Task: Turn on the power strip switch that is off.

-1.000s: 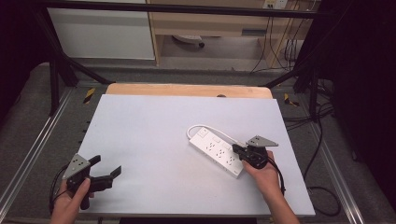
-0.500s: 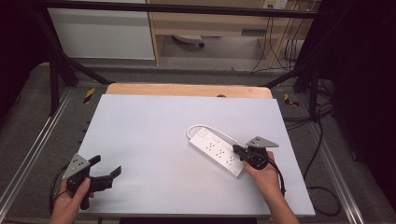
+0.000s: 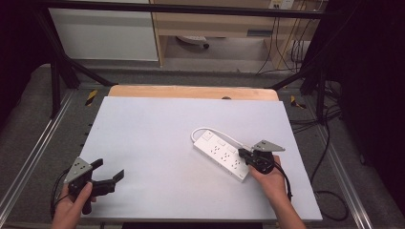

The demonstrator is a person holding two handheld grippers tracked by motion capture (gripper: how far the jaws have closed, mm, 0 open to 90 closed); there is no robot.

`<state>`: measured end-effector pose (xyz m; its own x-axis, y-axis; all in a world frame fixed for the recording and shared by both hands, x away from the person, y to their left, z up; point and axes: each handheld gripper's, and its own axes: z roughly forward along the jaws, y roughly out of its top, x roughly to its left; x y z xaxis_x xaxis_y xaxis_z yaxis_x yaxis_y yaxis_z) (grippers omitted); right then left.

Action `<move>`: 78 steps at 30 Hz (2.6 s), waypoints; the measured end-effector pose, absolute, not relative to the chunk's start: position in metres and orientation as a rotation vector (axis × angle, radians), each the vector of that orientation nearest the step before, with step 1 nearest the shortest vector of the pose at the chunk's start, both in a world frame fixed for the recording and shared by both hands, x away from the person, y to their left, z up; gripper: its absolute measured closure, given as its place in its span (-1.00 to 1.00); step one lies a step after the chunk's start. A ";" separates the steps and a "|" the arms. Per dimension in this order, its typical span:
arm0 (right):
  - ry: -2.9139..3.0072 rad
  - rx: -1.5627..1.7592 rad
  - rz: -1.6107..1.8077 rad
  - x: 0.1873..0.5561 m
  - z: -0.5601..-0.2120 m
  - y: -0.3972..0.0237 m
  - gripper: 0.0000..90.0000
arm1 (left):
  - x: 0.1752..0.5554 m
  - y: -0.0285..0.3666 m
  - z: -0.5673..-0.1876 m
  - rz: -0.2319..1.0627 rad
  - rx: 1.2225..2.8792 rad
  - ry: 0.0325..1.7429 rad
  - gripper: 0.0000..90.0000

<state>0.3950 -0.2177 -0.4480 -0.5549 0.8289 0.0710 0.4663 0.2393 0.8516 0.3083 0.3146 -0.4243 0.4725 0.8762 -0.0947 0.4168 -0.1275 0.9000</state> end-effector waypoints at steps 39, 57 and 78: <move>2.136 1.152 1.237 0.395 -0.451 -0.211 1.00 | 0.308 0.314 -0.425 0.582 1.742 1.109 -0.86; 2.116 1.161 1.273 0.395 -0.449 -0.213 1.00 | 0.308 0.314 -0.425 0.582 1.742 1.109 -0.86; 2.082 1.166 1.335 0.392 -0.442 -0.217 0.95 | 0.308 0.314 -0.425 0.582 1.743 1.110 -0.86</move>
